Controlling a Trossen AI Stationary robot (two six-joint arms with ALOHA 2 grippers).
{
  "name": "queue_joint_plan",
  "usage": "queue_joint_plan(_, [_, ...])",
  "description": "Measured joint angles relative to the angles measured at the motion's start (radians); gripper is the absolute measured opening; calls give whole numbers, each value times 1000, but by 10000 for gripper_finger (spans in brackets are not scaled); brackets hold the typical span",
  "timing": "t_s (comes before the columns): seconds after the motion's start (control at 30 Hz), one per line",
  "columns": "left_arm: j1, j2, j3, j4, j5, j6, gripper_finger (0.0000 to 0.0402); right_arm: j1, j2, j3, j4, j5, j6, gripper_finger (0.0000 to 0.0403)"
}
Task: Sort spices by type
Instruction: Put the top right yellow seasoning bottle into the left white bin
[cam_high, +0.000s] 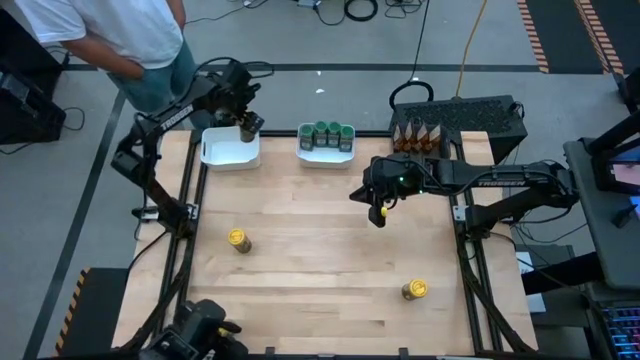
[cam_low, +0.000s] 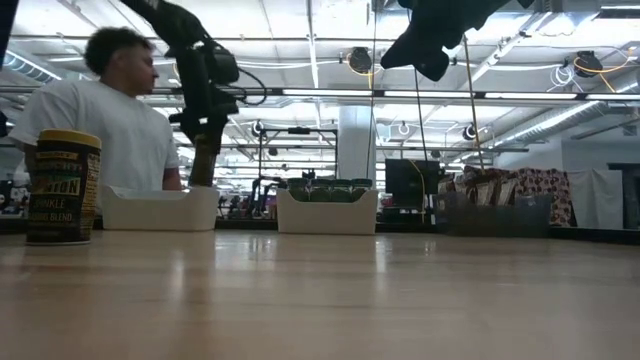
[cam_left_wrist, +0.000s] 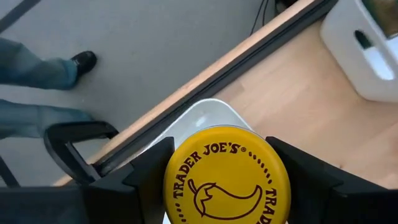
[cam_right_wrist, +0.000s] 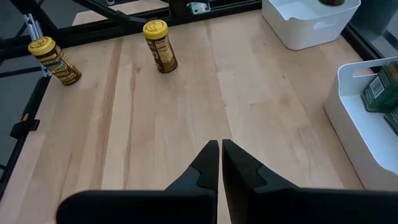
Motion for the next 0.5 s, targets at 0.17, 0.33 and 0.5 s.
queue_joint_plan(0.17, [0, 0, -104, 86, -5, -46, 236, 0, 0, 0, -12, -2, 3, 0])
queue_joint_plan(0.33, [0, -1, -166, 182, -13, -54, 236, 0, 0, 0, -14, -5, 4, 0])
queue_joint_plan(0.5, [-5, -2, -203, 246, -34, -79, 236, 0, 0, 0, -14, -5, 5, 0])
